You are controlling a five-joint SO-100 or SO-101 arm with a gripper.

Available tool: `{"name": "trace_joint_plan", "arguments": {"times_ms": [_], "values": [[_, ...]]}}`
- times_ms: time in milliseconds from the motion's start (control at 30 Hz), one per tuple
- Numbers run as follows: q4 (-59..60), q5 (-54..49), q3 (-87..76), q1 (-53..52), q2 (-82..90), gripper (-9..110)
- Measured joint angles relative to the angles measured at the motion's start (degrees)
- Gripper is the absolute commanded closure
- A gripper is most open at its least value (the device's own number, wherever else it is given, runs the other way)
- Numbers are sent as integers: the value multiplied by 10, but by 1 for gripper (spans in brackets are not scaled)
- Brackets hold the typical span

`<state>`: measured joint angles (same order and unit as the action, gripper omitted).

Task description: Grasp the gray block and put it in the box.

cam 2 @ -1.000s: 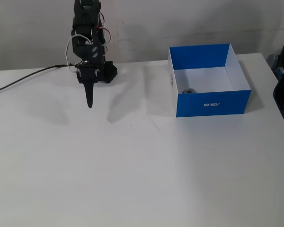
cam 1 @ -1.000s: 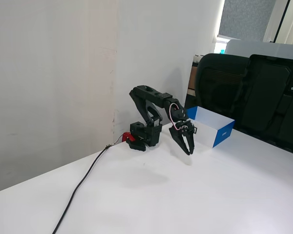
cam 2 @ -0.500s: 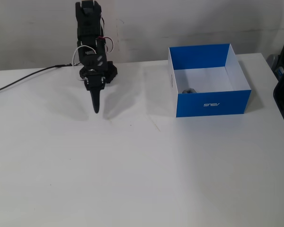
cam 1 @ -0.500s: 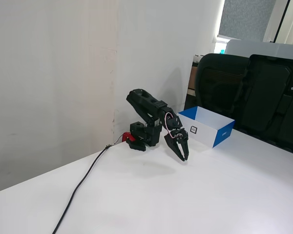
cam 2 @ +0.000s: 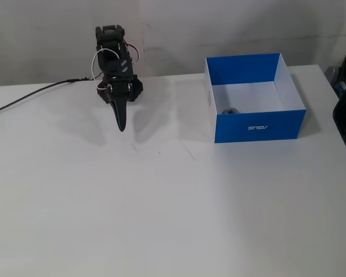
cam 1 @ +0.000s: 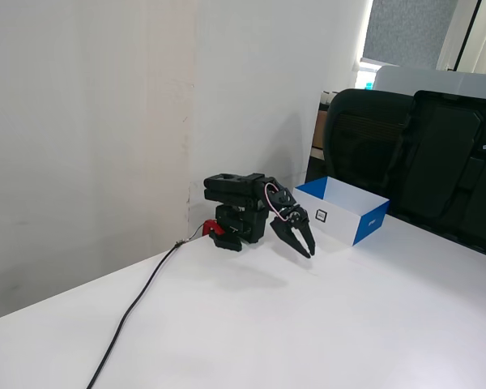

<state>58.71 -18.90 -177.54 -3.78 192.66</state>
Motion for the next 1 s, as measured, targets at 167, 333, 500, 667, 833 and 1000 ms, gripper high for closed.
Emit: {"name": "trace_joint_plan", "arguments": {"times_ms": [167,333,500,667,833,1000], "values": [[14,0,0,0,7,101],[14,0,0,12,7,98],[14,0,0,11,7,91],[14,0,0,11,7,95],[14,0,0,11,7,97],[14,0,0,11,7,98]]}}
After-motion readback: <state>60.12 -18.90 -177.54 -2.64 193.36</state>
